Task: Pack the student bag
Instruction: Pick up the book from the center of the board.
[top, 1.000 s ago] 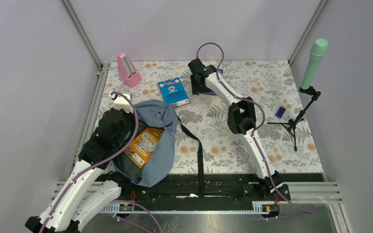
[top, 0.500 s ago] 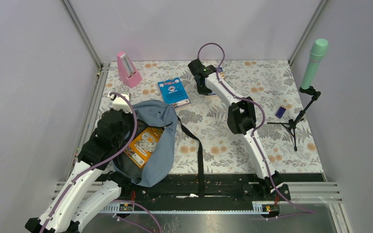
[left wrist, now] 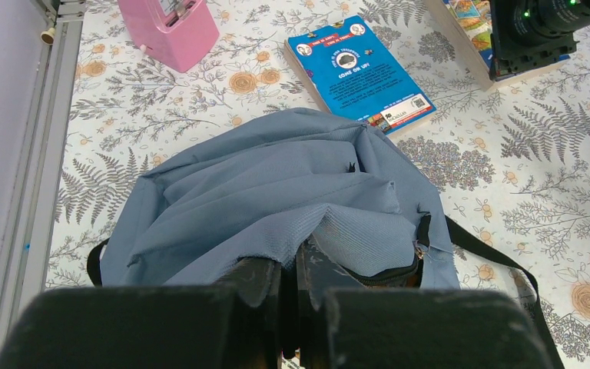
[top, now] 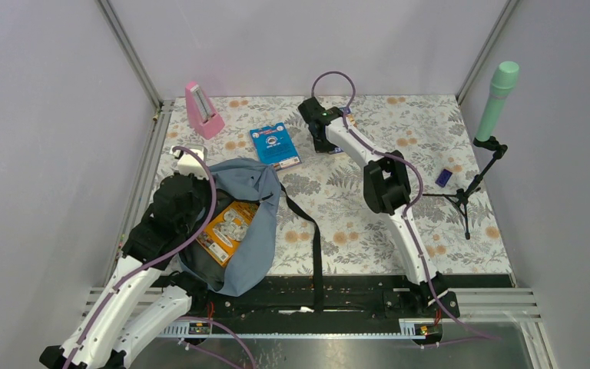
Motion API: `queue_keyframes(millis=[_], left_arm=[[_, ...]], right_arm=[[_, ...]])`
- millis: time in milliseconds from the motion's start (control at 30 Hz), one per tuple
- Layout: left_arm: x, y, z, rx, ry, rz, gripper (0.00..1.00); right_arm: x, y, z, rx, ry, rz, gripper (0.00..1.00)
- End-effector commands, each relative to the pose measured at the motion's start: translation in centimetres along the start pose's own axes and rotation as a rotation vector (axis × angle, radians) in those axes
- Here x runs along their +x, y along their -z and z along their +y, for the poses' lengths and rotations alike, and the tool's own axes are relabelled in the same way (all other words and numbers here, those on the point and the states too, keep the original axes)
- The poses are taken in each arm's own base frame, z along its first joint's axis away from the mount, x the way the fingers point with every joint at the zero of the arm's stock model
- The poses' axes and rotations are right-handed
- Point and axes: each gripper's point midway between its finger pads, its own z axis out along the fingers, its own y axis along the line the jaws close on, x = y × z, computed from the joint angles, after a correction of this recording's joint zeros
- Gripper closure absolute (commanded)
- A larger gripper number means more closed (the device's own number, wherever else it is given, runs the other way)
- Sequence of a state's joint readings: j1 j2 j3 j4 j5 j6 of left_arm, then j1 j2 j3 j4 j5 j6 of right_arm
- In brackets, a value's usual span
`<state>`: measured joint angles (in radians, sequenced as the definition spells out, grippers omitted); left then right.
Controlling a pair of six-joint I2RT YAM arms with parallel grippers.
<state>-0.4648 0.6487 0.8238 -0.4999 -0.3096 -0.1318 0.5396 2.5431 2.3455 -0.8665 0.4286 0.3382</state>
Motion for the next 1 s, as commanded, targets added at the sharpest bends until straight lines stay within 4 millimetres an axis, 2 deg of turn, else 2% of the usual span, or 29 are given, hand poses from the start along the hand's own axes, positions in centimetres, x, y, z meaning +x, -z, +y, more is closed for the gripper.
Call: queue_keyframes(millis=[0,200,367,467,500,533,567,600,767,833,967], left_arm=[[-4.2,0.5,-0.4,0.024,0.057,-0.159,1.00],[-4.2,0.6,-0.4,0.023,0.057,-0.161,1.00],[-4.2,0.6,-0.4,0.024,0.058,-0.162,1.00],[-4.2,0.6,-0.4,0.026,0.058,-0.160,1.00],[-4.2,0.5,-0.5,0.027,0.058,-0.158,1.00],[-4.2,0.5,-0.5,0.029,0.057,-0.157,1.00],[-4.2,0.5,-0.5,0.029,0.057,-0.157,1.00],[-4.2,0.5,-0.5,0.027,0.058,-0.157,1.00],[-4.1,0.4,-0.1,0.008,0.055,-0.156,1.00],[-4.0,0.4,-0.2,0.008,0.054,-0.154,1.00],[-3.9,0.3,-0.2,0.010,0.052,-0.148,1.00]], right_arm=[[0.8,3.0,-2.0,0.019,0.061,0.027,1.00],[2.9,4.9,-2.6,-0.003,0.109,0.039,1.00],[5.6,6.4,-3.9,-0.026,0.114,0.039,1.00],[5.5,7.5,-4.4,-0.052,0.120,-0.004,1.00],[5.1,7.8,-4.6,-0.049,0.129,-0.018,0.93],[4.4,8.0,-4.6,-0.050,0.145,-0.035,0.79],[3.8,8.1,-4.4,-0.057,0.165,-0.043,0.70],[3.4,7.7,-4.1,-0.059,0.188,-0.039,0.65],[2.1,6.1,-3.1,-0.062,0.312,-0.025,0.25],[1.4,5.5,-2.9,-0.051,0.365,-0.032,0.15],[0.5,3.9,-2.8,-0.020,0.478,-0.032,0.11]])
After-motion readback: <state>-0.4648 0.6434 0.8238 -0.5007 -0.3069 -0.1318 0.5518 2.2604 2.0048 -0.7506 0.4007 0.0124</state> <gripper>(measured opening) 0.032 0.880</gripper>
